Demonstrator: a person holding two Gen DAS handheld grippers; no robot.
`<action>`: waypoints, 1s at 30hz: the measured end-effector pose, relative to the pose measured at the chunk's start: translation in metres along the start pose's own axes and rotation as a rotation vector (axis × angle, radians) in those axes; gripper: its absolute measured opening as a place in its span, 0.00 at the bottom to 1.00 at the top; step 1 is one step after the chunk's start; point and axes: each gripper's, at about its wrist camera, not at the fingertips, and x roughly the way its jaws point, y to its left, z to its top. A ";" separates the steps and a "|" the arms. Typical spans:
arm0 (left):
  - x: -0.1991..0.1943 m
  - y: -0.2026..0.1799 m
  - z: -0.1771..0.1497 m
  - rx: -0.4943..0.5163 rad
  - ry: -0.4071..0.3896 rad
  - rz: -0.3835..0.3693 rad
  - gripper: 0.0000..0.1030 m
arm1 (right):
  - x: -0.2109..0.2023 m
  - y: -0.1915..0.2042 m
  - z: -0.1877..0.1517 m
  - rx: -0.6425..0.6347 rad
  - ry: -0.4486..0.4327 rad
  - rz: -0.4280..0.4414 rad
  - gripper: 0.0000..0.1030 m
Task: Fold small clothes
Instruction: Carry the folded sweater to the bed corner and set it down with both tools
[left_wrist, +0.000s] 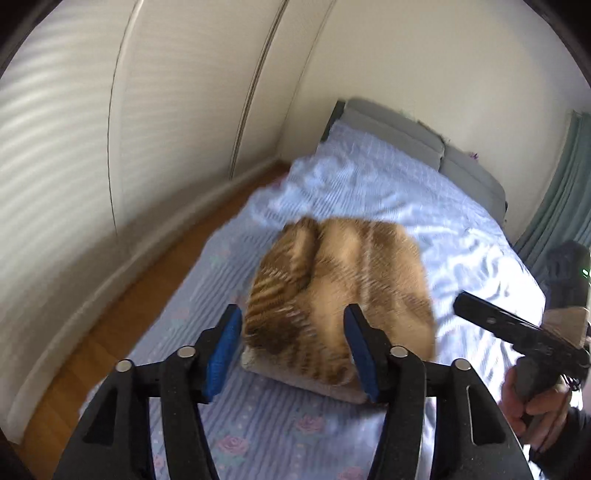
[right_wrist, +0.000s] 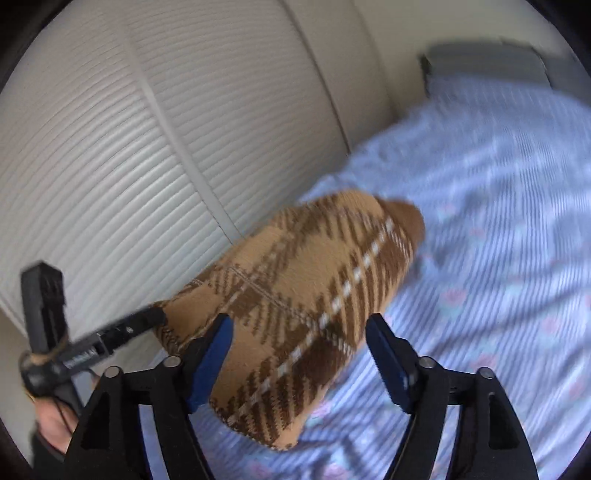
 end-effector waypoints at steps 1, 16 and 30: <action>-0.004 -0.008 0.000 0.017 -0.013 -0.007 0.57 | 0.003 0.001 0.005 -0.029 -0.003 0.009 0.77; 0.054 -0.013 -0.022 0.009 0.063 -0.022 0.60 | 0.029 -0.016 -0.004 -0.232 0.193 -0.008 0.80; -0.020 -0.061 -0.021 0.045 0.016 0.081 0.68 | -0.070 -0.008 -0.015 -0.202 0.031 -0.088 0.80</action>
